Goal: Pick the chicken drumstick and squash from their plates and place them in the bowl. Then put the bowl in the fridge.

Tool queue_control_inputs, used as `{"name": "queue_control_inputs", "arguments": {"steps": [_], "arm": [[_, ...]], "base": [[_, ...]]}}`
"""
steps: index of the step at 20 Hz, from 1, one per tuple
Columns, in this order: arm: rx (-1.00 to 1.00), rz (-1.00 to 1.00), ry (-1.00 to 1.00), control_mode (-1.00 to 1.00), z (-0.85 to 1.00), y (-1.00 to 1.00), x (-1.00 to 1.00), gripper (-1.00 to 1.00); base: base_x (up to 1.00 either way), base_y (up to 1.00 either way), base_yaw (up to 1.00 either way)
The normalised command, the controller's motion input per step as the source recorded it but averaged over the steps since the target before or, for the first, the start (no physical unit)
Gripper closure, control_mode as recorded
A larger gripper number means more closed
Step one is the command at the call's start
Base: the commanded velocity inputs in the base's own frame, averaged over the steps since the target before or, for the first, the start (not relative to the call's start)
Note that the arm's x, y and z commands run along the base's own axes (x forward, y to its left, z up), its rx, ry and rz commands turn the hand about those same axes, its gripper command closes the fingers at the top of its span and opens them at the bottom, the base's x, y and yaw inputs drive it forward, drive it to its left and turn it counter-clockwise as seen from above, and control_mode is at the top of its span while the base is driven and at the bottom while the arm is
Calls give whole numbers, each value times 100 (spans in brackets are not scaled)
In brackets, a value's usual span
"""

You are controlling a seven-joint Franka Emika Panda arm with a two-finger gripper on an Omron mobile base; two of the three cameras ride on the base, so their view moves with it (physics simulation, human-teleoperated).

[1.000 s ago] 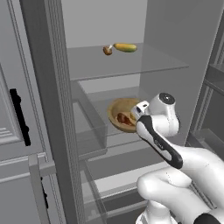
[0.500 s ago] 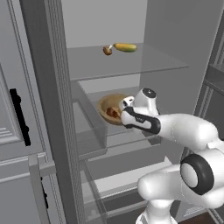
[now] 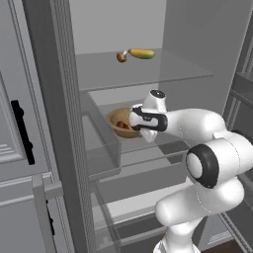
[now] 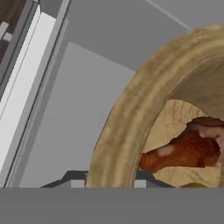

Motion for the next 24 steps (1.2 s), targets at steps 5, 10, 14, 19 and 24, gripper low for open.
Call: {"name": "queue_control_inputs", "arguments": {"steps": [5, 10, 14, 19, 24], "arm": [[0, 0, 0, -100, -31, 1, 8, -100], [0, 0, 0, -100, -2, 0, -19, -100], [0, 0, -2, -100, 19, 0, -65, -100], [0, 0, -3, -100, 30, -2, -100, -100], [0, 0, -4, -100, 39, -1, -91, -100]], "base": [[0, 0, 0], [0, 0, 0], [0, 0, 0], [0, 0, 0], [0, 0, 0]]}}
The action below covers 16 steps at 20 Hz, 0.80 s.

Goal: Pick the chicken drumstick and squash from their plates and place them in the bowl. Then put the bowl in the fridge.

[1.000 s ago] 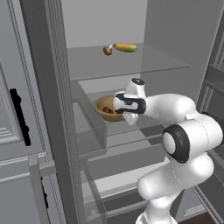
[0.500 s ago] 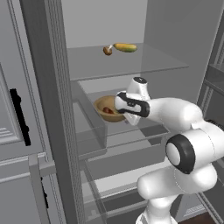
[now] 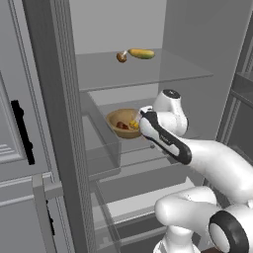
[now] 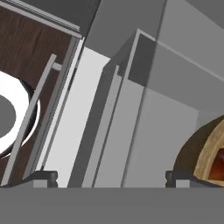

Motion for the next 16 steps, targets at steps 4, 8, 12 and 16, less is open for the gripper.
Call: {"name": "queue_control_inputs", "arguments": {"steps": [4, 8, 12, 16], "arm": [[0, 0, -9, -100, 39, -3, -100, -100], [0, 0, -2, -100, 26, -14, -100, -100], [0, 0, 0, -100, 20, -23, -100, -100], [0, 0, -2, -100, 6, -28, -100, -100]], "base": [[0, 0, 0], [0, 0, 0], [0, 0, 0], [0, 0, 0]]}}
